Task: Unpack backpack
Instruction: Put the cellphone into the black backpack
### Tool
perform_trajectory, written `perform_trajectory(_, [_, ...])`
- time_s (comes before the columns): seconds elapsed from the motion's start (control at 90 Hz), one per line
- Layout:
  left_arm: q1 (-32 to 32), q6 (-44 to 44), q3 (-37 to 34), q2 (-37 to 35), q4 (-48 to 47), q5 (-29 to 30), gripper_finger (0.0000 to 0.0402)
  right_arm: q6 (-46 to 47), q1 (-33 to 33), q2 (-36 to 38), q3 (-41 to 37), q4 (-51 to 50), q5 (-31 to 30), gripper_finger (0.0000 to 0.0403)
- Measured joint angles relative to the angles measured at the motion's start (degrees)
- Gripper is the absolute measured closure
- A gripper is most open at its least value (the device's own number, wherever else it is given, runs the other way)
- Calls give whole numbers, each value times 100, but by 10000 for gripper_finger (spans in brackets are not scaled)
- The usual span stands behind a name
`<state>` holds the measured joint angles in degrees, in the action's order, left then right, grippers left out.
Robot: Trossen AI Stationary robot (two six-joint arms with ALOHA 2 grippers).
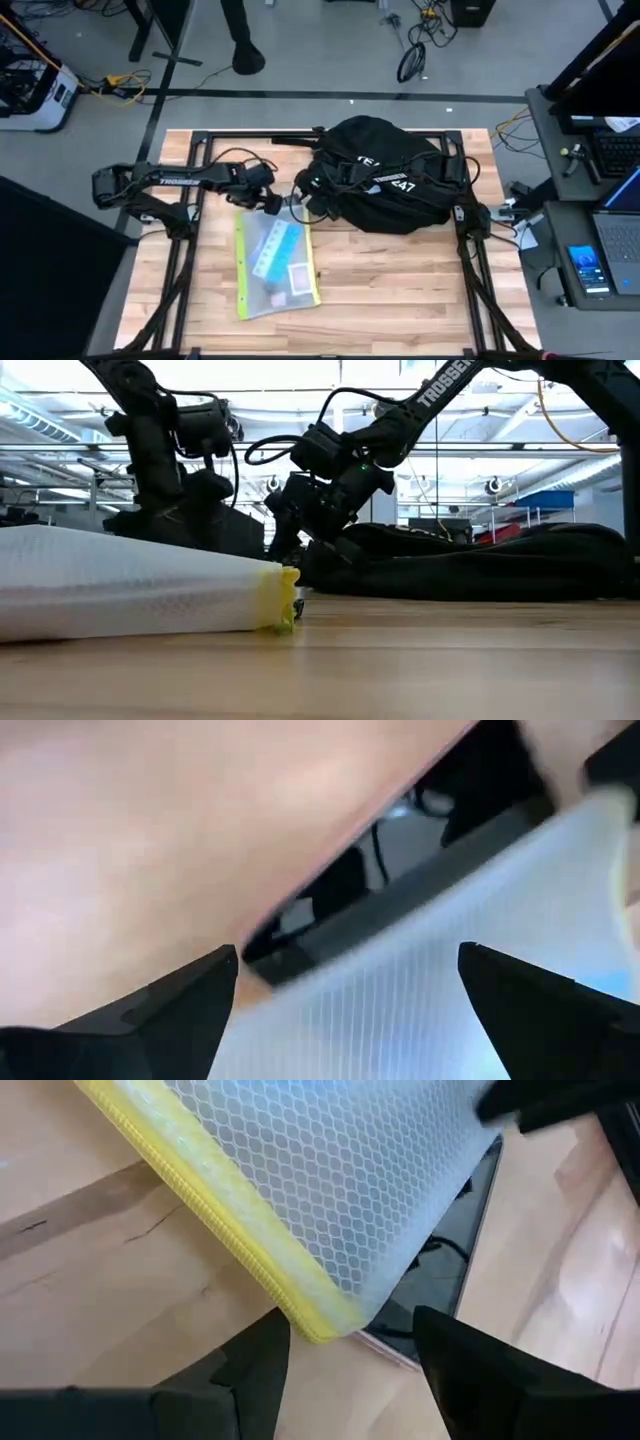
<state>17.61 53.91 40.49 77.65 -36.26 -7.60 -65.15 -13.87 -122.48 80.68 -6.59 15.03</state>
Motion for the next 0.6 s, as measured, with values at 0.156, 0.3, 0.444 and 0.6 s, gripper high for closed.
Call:
perform_trajectory(0.156, [-704,472,-8,133,69,-80,40,303,-17,0,0,2,9,204])
perform_trajectory(0.3, [-1268,1099,-139,188,105,-137,40,449,-69,2,2,23,-7,204])
perform_trajectory(0.444, [-1509,1546,-267,180,106,-72,40,454,-113,4,2,60,-7,204])
perform_trajectory(0.6, [-1294,1780,-273,198,301,519,40,439,-179,11,2,138,-20,204])
